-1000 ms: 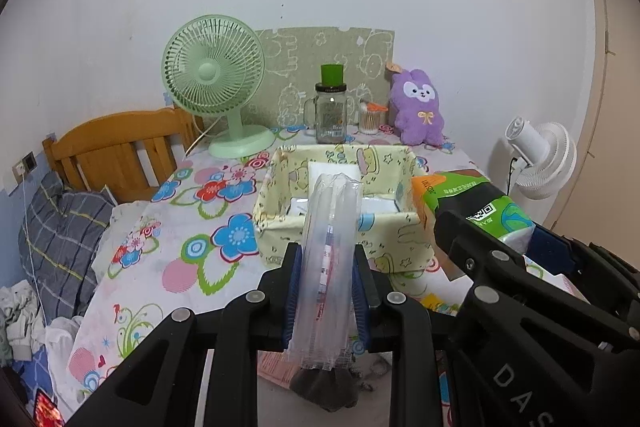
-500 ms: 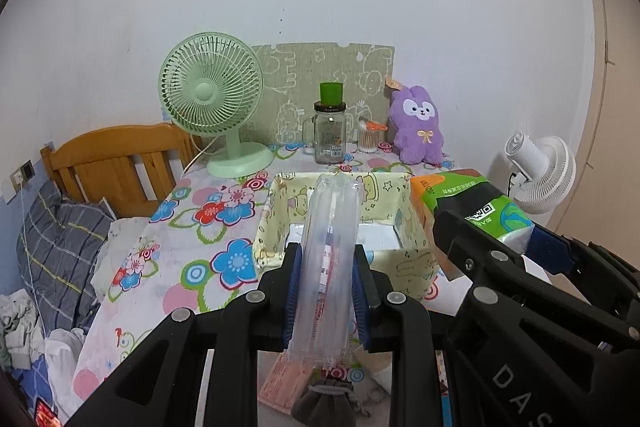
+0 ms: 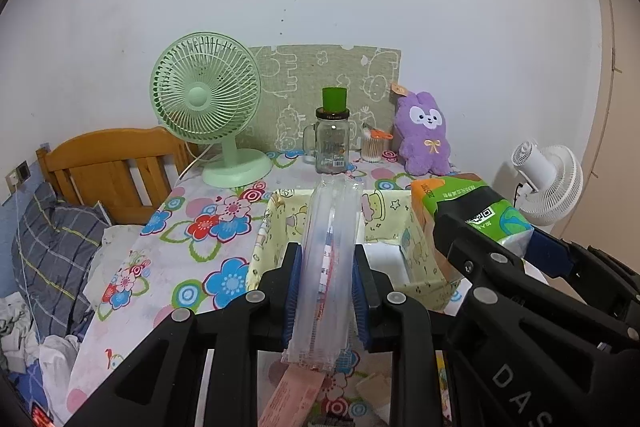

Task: Organize soft objects
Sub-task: 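Carry the clear pouch with the left tool while the right tool carries the tissue pack over the box, then lower both held items into the fabric box and open both tools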

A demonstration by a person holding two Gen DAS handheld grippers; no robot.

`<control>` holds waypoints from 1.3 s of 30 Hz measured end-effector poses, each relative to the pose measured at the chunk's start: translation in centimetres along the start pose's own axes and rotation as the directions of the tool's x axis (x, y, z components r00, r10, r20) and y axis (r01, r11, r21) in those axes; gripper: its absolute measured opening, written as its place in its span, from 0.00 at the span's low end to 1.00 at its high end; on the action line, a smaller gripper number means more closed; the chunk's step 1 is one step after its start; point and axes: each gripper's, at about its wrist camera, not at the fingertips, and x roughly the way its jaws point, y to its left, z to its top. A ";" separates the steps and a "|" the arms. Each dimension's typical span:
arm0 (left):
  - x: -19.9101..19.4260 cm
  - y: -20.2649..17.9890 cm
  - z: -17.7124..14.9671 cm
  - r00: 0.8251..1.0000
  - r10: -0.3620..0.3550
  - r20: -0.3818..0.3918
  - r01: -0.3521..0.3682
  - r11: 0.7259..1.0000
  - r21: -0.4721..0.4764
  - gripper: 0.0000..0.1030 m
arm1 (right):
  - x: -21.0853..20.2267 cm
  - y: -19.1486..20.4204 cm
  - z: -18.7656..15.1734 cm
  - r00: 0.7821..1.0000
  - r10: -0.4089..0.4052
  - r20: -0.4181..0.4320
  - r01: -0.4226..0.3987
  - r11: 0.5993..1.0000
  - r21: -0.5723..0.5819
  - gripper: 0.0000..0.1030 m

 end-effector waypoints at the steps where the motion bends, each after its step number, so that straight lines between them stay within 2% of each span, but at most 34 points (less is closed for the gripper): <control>1: 0.2 0.0 0.1 1.000 -0.001 0.000 0.001 1.000 0.000 0.22 | 0.3 0.0 0.2 1.000 0.000 -0.001 0.000 1.000 0.001 0.49; 13: 3.8 0.1 1.0 1.000 -0.011 0.004 0.011 1.000 0.010 0.22 | 4.0 -0.7 1.1 1.000 -0.020 -0.001 0.020 1.000 0.024 0.49; 26: 8.1 0.3 0.9 0.999 0.023 -0.045 -0.023 1.000 0.005 0.26 | 8.7 -1.4 1.0 0.997 -0.048 -0.058 0.050 0.998 0.035 0.49; 32: 9.2 0.7 0.6 0.997 0.051 -0.060 -0.051 0.999 0.003 0.38 | 9.8 -1.2 0.6 0.997 -0.049 -0.063 0.052 0.998 0.033 0.49; 35: 9.6 0.9 0.4 0.995 0.067 -0.071 -0.067 0.998 0.004 0.46 | 10.3 -1.2 0.4 0.996 -0.055 -0.073 0.057 0.998 0.033 0.50; 37: 9.7 0.9 0.4 0.995 0.063 -0.077 -0.063 0.998 0.001 0.56 | 10.5 -1.3 0.4 0.996 -0.048 -0.072 0.051 0.998 0.038 0.51; 39: 9.7 1.0 0.2 0.995 0.055 -0.081 -0.055 0.998 0.000 0.59 | 10.6 -1.2 0.3 0.997 -0.040 -0.070 0.043 0.998 0.034 0.51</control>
